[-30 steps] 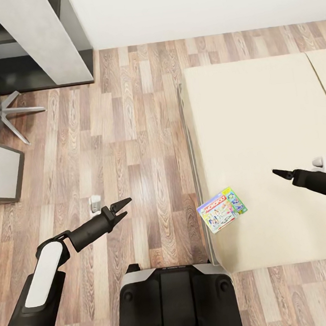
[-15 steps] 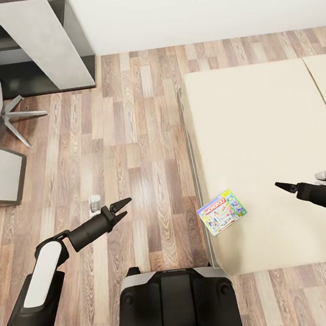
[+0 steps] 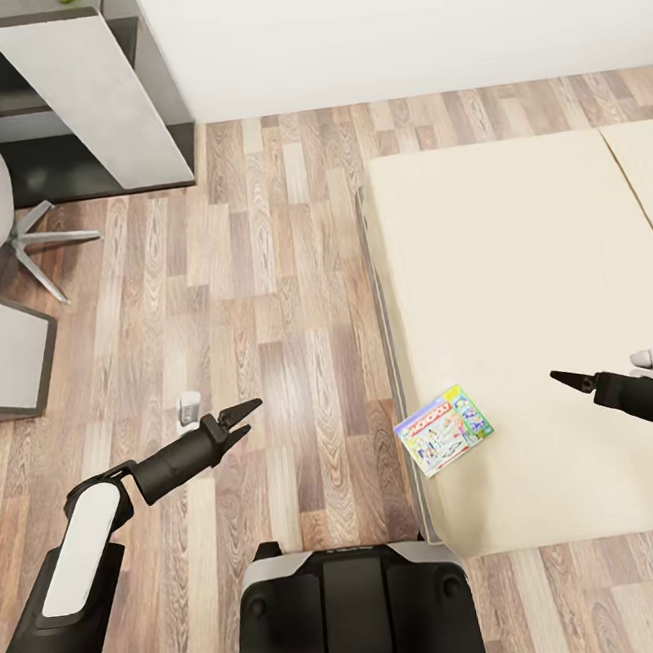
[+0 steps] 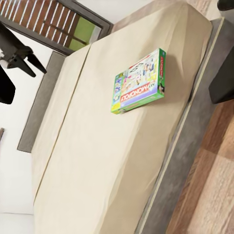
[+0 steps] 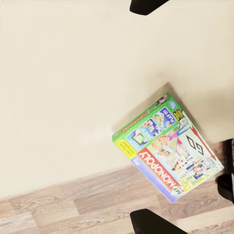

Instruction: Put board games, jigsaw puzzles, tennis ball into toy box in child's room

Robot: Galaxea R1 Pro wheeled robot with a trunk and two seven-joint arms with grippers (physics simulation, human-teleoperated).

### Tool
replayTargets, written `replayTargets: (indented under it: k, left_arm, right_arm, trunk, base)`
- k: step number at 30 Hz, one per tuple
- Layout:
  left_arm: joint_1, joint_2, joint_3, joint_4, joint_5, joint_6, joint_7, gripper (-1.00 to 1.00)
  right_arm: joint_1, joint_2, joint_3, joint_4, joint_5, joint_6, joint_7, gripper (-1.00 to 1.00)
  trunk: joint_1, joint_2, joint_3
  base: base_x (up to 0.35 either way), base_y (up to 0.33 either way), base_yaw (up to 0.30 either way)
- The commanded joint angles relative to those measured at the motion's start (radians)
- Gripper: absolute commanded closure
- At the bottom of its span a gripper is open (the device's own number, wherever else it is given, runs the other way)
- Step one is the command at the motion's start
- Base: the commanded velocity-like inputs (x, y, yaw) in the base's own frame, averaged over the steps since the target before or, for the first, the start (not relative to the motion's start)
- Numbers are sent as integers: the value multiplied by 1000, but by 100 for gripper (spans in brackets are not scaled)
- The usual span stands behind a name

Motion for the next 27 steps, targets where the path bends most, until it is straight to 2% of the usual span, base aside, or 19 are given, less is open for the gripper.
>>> replayTargets:
  k: [1, 13, 27]
  left_arm:
    - [-1, 2, 1, -1, -12, 5, -11, -100]
    - [-1, 9, 1, -16, -18, 10, -23, -100]
    - [-1, 10, 10, -23, -16, 63, -26, -100]
  right_arm:
    - [1, 1, -1, 0, 9, 4, 11, -100]
    - [5, 5, 2, 0, 9, 4, 11, -100]
    - [7, 10, 9, 0, 9, 3, 10, -100]
  trunk:
    - [1, -1, 1]
    - [1, -1, 20]
    - [1, -1, 43]
  base:
    - [0, 0, 0]
    - [0, 0, 0]
    - [0, 0, 0]
